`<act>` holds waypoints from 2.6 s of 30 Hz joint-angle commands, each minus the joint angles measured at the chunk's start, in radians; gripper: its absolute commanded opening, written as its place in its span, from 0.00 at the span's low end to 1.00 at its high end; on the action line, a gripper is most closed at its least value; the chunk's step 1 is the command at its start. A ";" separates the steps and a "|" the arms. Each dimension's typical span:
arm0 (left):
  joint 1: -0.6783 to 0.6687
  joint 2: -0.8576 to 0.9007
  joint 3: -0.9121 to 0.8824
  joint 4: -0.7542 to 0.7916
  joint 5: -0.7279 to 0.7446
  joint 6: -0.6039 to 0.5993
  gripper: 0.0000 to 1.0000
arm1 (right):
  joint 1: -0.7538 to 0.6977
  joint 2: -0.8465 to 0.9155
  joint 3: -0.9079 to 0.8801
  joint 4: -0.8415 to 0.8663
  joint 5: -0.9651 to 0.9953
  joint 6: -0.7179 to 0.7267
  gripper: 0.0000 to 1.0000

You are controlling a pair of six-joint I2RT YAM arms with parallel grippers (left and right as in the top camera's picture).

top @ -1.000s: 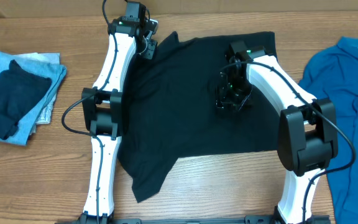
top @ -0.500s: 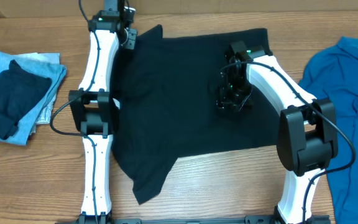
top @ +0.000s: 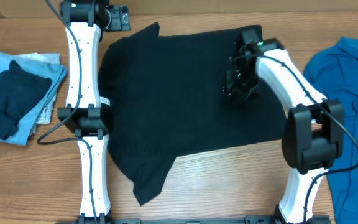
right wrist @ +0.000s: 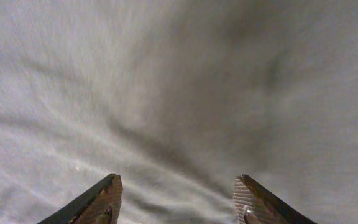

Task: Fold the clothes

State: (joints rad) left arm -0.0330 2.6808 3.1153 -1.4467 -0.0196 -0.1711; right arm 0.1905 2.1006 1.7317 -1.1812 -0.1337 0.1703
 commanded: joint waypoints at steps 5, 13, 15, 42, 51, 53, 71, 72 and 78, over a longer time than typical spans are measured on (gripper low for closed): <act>-0.031 -0.098 0.020 -0.243 0.420 -0.139 1.00 | -0.190 -0.045 0.135 -0.115 -0.032 -0.123 0.64; -0.317 -0.629 -0.446 -0.243 -0.066 -0.170 1.00 | -0.350 -0.045 0.135 -0.114 -0.067 -0.183 0.79; -0.341 -0.750 -0.663 -0.243 -0.067 -0.237 1.00 | -0.350 -0.045 0.135 -0.106 -0.068 -0.183 0.80; -0.203 -0.888 -2.025 0.340 0.073 -0.452 0.96 | -0.394 -0.045 -0.100 -0.195 0.021 -0.002 0.78; -0.201 -0.888 -2.055 0.442 0.089 -0.449 1.00 | -0.394 -0.045 -0.356 -0.064 0.142 0.142 0.82; -0.201 -0.888 -2.063 0.461 0.103 -0.445 1.00 | -0.394 -0.045 -0.373 -0.036 0.140 0.142 0.81; -0.045 -0.888 -2.044 0.507 0.071 -0.257 1.00 | -0.393 -0.045 -0.403 0.080 0.087 0.145 0.72; -0.021 -0.885 -2.045 0.529 0.096 -0.232 1.00 | -0.393 -0.045 -0.403 0.078 0.087 0.145 0.72; 0.043 -0.885 -2.036 0.562 0.224 -0.171 0.91 | -0.393 -0.045 -0.403 0.067 0.087 0.145 0.77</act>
State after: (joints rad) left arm 0.0055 1.7973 1.0576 -0.8463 0.1318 -0.3759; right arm -0.2020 2.0396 1.3468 -1.1400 -0.0608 0.3138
